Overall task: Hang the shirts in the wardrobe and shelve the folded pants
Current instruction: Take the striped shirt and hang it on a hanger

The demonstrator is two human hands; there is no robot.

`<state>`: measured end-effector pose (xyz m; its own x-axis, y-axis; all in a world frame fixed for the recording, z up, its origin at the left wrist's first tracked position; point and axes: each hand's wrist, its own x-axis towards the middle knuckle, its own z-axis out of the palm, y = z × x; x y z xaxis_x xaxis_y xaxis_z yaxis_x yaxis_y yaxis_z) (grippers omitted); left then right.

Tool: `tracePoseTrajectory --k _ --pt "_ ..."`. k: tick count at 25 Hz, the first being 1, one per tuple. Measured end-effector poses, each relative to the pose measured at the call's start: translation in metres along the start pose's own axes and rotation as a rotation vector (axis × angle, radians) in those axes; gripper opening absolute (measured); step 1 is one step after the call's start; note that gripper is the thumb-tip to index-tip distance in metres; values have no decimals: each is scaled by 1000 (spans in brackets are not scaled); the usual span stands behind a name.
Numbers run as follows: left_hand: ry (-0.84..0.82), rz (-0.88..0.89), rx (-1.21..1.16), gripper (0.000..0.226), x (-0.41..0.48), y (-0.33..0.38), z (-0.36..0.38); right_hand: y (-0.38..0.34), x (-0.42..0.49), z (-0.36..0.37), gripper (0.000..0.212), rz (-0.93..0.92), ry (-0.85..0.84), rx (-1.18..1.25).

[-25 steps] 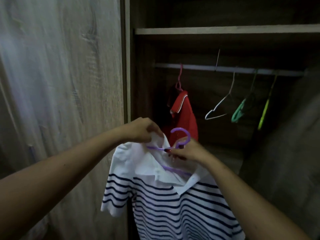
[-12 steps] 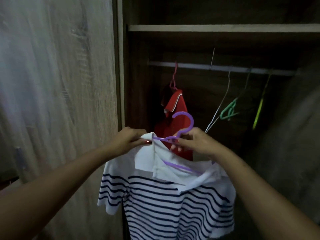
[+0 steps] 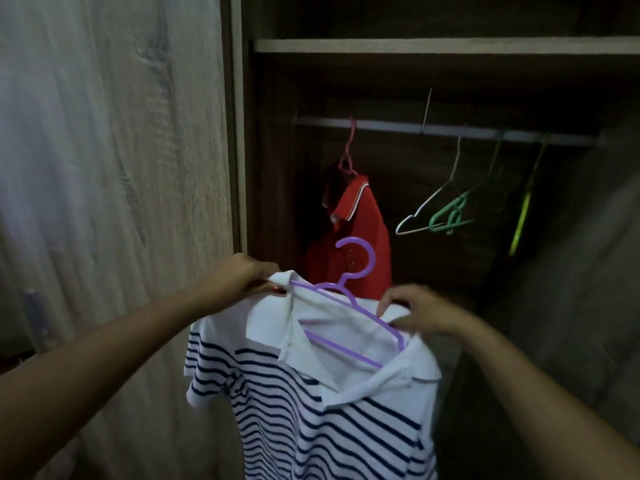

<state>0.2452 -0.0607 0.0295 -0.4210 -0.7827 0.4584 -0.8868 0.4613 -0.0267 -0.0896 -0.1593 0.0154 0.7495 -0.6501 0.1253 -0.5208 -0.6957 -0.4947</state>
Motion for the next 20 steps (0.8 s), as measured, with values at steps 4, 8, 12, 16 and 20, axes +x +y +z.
tracePoseTrajectory --k 4,8,12,16,20 --pt "-10 -153 270 10 -7 6 -2 -5 -9 -18 23 -12 405 -126" --pt "91 -222 347 22 -2 14 -7 -19 -12 -11 13 -10 567 -102" --pt "277 -207 52 48 -5 -6 -13 -15 -17 -18 11 -41 569 42" --pt "332 -189 -101 57 0 -14 -17 -6 -24 -28 33 -54 360 -195" --pt "315 -119 -215 34 13 3 -22 -16 -31 -47 16 -99 385 -251"
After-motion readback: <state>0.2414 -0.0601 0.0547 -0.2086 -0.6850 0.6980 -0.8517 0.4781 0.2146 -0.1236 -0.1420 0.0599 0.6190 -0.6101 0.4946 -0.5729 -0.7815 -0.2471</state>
